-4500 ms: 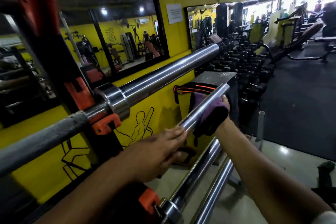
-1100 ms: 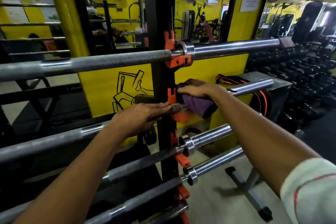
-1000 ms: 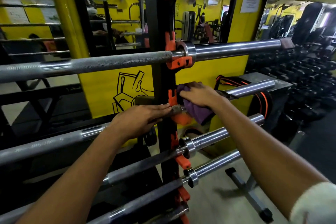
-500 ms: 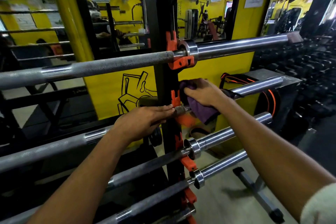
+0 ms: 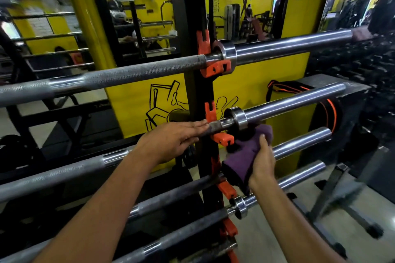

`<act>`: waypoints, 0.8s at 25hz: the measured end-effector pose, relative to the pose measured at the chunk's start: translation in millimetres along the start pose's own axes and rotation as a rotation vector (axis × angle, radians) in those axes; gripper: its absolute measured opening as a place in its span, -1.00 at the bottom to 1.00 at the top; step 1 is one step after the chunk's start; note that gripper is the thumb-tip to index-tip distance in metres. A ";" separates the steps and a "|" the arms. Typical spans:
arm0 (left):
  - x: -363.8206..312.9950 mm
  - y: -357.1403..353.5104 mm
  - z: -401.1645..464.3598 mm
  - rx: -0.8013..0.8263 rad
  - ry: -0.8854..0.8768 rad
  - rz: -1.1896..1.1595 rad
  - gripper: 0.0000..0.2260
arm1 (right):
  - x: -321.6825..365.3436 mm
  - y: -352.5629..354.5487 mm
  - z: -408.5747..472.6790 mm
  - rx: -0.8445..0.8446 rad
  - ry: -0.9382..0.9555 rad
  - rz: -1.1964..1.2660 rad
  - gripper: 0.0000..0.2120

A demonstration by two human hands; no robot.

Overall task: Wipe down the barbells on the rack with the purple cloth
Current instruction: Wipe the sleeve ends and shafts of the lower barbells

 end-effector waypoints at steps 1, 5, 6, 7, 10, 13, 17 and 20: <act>1.2 -0.8 -0.8 -0.011 -0.008 0.001 -0.55 | 1.4 -17.4 1.7 0.030 -0.121 0.050 -0.61; 1.6 -1.2 -2.0 -0.007 0.005 -0.002 -0.54 | 6.5 -44.6 -0.2 0.052 -0.174 0.026 -0.57; 1.4 -0.9 -2.2 -0.006 0.004 0.008 -0.54 | 8.0 -42.0 -8.1 0.069 -0.165 -0.027 -0.56; 1.8 0.2 -2.0 -0.008 0.005 0.010 -0.54 | 10.8 -37.3 -18.0 0.083 -0.152 -0.096 -0.57; -0.1 1.8 -1.1 -0.008 0.010 -0.003 -0.54 | 29.4 -8.7 -41.6 0.032 -0.015 -0.363 -0.68; -3.4 5.5 -2.0 0.002 0.022 0.009 -0.54 | 77.9 -17.7 -78.2 0.121 0.443 -0.552 -0.84; -9.3 12.6 -4.7 -0.039 0.038 0.022 -0.52 | 98.4 -79.5 -83.8 0.373 1.090 -1.279 -0.72; -11.2 12.8 -5.2 -0.022 0.057 0.022 -0.51 | 66.6 -96.6 -65.6 0.407 1.094 -1.752 -0.57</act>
Point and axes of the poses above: each hand's wrist, its own z-axis towards the middle knuckle, its own y-axis out of the back of the hand, x = y × z, the point moved 5 cm from there along z, towards the middle knuckle, and after that the axes turned 2 degrees about -x, right-handed, at the moved point
